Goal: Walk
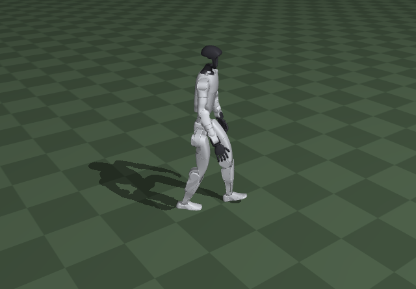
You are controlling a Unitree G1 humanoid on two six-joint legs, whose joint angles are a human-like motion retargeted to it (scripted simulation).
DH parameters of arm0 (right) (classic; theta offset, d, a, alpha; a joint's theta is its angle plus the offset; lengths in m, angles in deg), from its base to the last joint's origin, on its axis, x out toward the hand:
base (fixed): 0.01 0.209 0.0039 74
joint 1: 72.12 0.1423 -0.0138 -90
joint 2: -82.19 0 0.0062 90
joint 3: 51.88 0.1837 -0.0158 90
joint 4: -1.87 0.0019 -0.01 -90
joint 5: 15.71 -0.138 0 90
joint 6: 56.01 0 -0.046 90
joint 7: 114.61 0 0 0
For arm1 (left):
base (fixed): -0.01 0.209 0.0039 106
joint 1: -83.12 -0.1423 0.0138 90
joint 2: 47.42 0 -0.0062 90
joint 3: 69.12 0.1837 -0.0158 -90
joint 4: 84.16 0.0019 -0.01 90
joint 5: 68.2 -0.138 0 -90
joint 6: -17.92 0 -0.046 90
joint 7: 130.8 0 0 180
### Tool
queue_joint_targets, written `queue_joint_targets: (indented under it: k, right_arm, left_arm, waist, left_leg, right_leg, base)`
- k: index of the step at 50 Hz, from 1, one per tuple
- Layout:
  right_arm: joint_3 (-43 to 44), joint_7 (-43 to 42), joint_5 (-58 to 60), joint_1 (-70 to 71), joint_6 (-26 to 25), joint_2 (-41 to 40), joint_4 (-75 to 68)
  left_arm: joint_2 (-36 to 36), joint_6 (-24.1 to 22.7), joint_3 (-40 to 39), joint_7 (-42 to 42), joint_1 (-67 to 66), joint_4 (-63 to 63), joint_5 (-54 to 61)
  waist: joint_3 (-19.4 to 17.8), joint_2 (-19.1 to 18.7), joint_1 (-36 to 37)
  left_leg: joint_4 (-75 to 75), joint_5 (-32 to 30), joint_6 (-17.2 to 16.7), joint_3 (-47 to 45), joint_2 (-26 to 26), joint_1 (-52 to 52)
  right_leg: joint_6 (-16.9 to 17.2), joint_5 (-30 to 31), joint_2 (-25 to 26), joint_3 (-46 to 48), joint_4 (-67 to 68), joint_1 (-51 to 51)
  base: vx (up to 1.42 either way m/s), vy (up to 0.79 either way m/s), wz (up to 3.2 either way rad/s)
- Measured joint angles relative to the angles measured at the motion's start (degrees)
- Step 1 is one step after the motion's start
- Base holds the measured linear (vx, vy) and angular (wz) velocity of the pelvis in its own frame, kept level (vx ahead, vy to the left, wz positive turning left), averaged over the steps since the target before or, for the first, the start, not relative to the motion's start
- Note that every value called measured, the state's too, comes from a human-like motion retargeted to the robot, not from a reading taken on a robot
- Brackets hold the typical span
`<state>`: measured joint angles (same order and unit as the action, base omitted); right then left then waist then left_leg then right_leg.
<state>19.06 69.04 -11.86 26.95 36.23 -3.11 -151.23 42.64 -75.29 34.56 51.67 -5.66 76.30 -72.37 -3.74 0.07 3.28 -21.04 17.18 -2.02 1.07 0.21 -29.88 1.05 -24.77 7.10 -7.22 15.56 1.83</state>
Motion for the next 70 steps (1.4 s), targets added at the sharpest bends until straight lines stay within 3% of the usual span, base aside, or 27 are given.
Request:
queue_joint_targets:
  k: [4,8,10,13,15,20,25,33,38,40,45,47,51,54,57,64,67,70]
  right_arm:
    - [-0.4,0.2,0.2,0.6,-0.1,-0.1,0.6]
    - [-0.4,0.0,0.1,-1.0,-0.5,-1.5,-0.6]
    - [-0.3,0.7,0.0,-1.9,-1.0,-2.1,-1.6]
    - [-0.3,2.3,-0.3,-3.3,-1.5,-2.6,-2.6]
    - [-0.3,3.2,-0.7,-3.8,-1.6,-2.6,-3.0]
    - [-0.1,3.4,-2.3,-4.2,-1.3,-2.0,-3.0]
    - [0.5,2.2,-4.1,-6.2,-0.5,-2.2,-1.7]
    - [1.5,1.7,-5.1,-7.0,-0.9,-4.0,-2.1]
    - [2.3,1.6,-4.0,-8.5,-1.3,-5.0,-3.8]
    - [2.6,1.4,-3.4,-8.7,-1.6,-5.0,-4.4]
    - [2.8,0.9,-3.2,-9.1,-2.0,-3.9,-3.3]
    - [3.1,0.7,-3.1,-8.5,-1.9,-2.9,-2.2]
    - [3.7,-0.6,-2.8,-7.0,-1.6,-1.2,0.0]
    - [4.2,-1.3,-2.7,-5.3,-1.1,0.0,1.9]
    - [4.2,-1.6,-3.0,-3.5,-0.4,1.1,4.1]
    - [2.9,-1.2,-2.7,0.0,0.3,2.7,8.4]
    - [2.5,-1.0,-2.3,0.4,0.3,2.3,8.4]
    - [2.3,-1.2,-1.8,-0.5,0.0,1.1,7.1]
  left_arm:
    - [0.0,0.6,0.0,0.5,-0.9,1.5,-0.5]
    - [0.4,1.5,0.2,0.6,-2.5,3.6,-0.4]
    - [0.0,2.1,0.6,1.6,-2.5,4.9,-0.2]
    - [-0.6,2.5,1.5,3.0,-2.0,5.8,-0.5]
    - [-1.3,2.6,2.2,3.6,-1.3,5.8,-1.2]
    - [-3.6,2.9,3.3,2.7,2.1,4.6,-2.5]
    - [-5.5,2.2,2.6,0.2,4.9,1.4,-1.2]
    - [-9.3,-0.6,1.2,-1.8,9.5,-7.7,1.8]
    - [-8.6,-1.2,1.0,-1.4,8.2,-10.4,1.0]
    - [-7.7,-0.8,0.9,-0.7,6.9,-10.0,0.9]
    - [-4.1,0.2,2.2,1.3,3.1,-5.0,-1.5]
    - [-2.9,0.7,2.6,2.1,2.1,-3.2,-2.8]
    - [-1.1,1.4,2.4,2.9,0.0,-0.7,-4.1]
    - [-0.1,1.8,1.4,2.8,-1.6,0.7,-3.7]
    - [1.1,1.9,0.4,2.4,-3.2,2.3,-2.7]
    - [2.9,2.3,-0.2,2.7,-5.8,5.0,-2.4]
    - [3.1,2.5,0.0,2.8,-6.4,5.7,-2.8]
    - [3.4,2.8,0.3,2.4,-6.5,6.5,-3.0]
  waist:
    - [1.3,0.7,-0.1]
    - [3.2,3.1,-0.8]
    - [3.2,5.5,-1.0]
    - [3.2,8.2,-2.6]
    - [3.1,8.9,-4.0]
    - [2.0,7.4,-7.9]
    - [0.8,6.6,-12.0]
    - [-2.4,3.3,-13.9]
    - [-1.2,3.0,-13.7]
    - [-1.7,1.9,-13.7]
    - [-2.5,-2.7,-12.4]
    - [-2.5,-3.2,-11.0]
    - [-2.7,-2.7,-7.4]
    - [-3.2,-1.8,-4.6]
    - [-4.1,-0.7,-2.6]
    - [-4.1,1.9,-2.5]
    - [-3.1,2.5,-2.7]
    - [-1.7,3.7,-2.9]
  left_leg:
    - [10.7,-5.8,-0.1,0.2,1.4,1.5]
    - [5.4,-9.5,1.6,-0.3,4.5,1.7]
    - [1.9,-8.7,3.1,-0.7,7.4,3.2]
    - [-0.1,-5.0,6.4,-1.4,10.9,6.8]
    - [0.2,-2.9,7.9,-1.3,12.0,9.9]
    - [6.1,0.5,8.7,0.1,11.8,20.3]
    - [11.4,3.5,7.9,2.3,12.1,31.1]
    - [17.3,7.8,6.6,4.6,6.9,45.7]
    - [8.3,10.7,5.3,5.8,6.1,48.6]
    - [-0.4,10.4,3.5,7.5,5.0,48.4]
    - [-33.4,-0.3,-6.2,10.0,2.3,38.6]
    - [-43.1,-1.5,-6.7,8.8,1.4,32.8]
    - [-52.4,5.3,-2.3,4.5,-1.4,20.7]
    - [-49.1,9.7,1.0,1.4,-3.1,13.2]
    - [-38.1,10.7,2.3,-0.8,-3.2,8.5]
    - [2.1,0.4,-0.2,1.1,1.9,7.0]
    - [7.5,-2.4,-0.4,2.1,2.8,6.9]
    - [3.8,-5.7,0.3,1.7,4.4,6.8]
  right_leg:
    - [-0.2,-3.7,-0.8,-1.9,3.8,1.6]
    - [1.3,-4.4,-4.3,-0.8,13.5,1.3]
    - [4.1,-0.6,-7.2,-1.1,21.9,0.5]
    - [8.5,10.2,-10.4,-1.1,36.5,-3.3]
    - [9.6,15.1,-11.8,-0.4,45.6,-7.4]
    - [5.6,10.1,-14.6,4.3,57.5,-19.4]
    - [3.7,3.5,-16.9,8.8,51.0,-29.3]
    - [7.3,11.7,-12.2,16.0,12.1,-32.0]
    - [6.4,15.2,-10.9,17.1,11.6,-31.5]
    - [4.5,15.5,-9.1,17.2,16.1,-30.0]
    - [-1.7,10.4,-1.2,16.9,20.8,-25.0]
    - [-2.8,8.4,0.7,16.1,19.6,-22.3]
    - [-2.7,5.2,2.6,13.5,15.7,-15.4]
    - [-2.2,3.3,2.8,10.5,12.3,-9.7]
    - [-1.8,1.2,2.0,7.0,10.0,-4.3]
    - [-0.4,-3.4,-1.5,1.2,8.7,3.4]
    - [-0.3,-5.7,-2.2,-0.6,11.3,4.9]
    - [0.2,-6.8,-4.6,-0.5,16.1,5.8]
  base:
    - [0.68,0.11,-0.56]
    - [0.70,0.15,-0.50]
    - [0.69,0.18,-0.39]
    - [0.67,0.18,-0.19]
    - [0.66,0.17,-0.13]
    - [0.67,0.13,-0.15]
    - [0.68,0.04,0.00]
    - [0.71,-0.07,-0.04]
    - [0.74,-0.15,-0.11]
    - [0.76,-0.16,-0.13]
    - [0.71,-0.14,-0.32]
    - [0.68,-0.11,-0.47]
    - [0.66,-0.10,-0.65]
    - [0.64,-0.06,-0.91]
    - [0.63,0.00,-1.00]
    - [0.61,0.08,-0.69]
    - [0.63,0.14,-0.62]
    - [0.64,0.15,-0.64]
